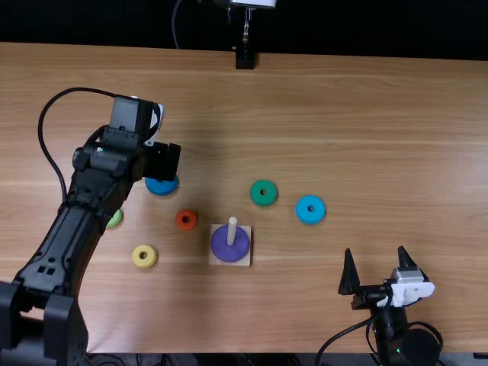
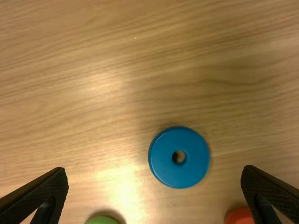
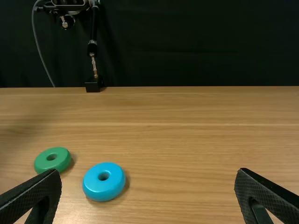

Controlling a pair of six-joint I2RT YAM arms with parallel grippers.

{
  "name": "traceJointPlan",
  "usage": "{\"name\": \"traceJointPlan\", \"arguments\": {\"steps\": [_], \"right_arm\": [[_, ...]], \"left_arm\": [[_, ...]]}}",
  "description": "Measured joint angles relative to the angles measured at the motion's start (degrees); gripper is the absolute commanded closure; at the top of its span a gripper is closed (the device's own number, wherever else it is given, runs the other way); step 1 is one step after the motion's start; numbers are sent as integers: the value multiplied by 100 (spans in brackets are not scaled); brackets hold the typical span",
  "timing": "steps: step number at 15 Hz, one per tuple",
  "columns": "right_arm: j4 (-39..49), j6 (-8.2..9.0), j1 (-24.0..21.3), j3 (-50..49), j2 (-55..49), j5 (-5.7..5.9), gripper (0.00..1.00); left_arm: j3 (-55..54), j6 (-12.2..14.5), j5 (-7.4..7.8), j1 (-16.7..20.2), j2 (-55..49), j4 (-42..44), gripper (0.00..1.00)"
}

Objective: Build the Hanoi tower: stack the rings onto the peg from bottom to top in this color order: purple, dark blue, light blue, dark green, light green, yellow, orange.

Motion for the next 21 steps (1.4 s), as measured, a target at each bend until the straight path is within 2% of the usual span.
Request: {"name": "traceJointPlan", "arguments": {"steps": [4,14,21], "right_arm": [[4,0,0,0,0,2,0],[0,0,0,0,0,0,0],[0,0,0,0,0,2,0]], "left_arm": [[402,4,0,-7,710,-662,0],[586,4,2,-243,1338,-678,0],[619,4,-2,-245,1685,-678,0]]}}
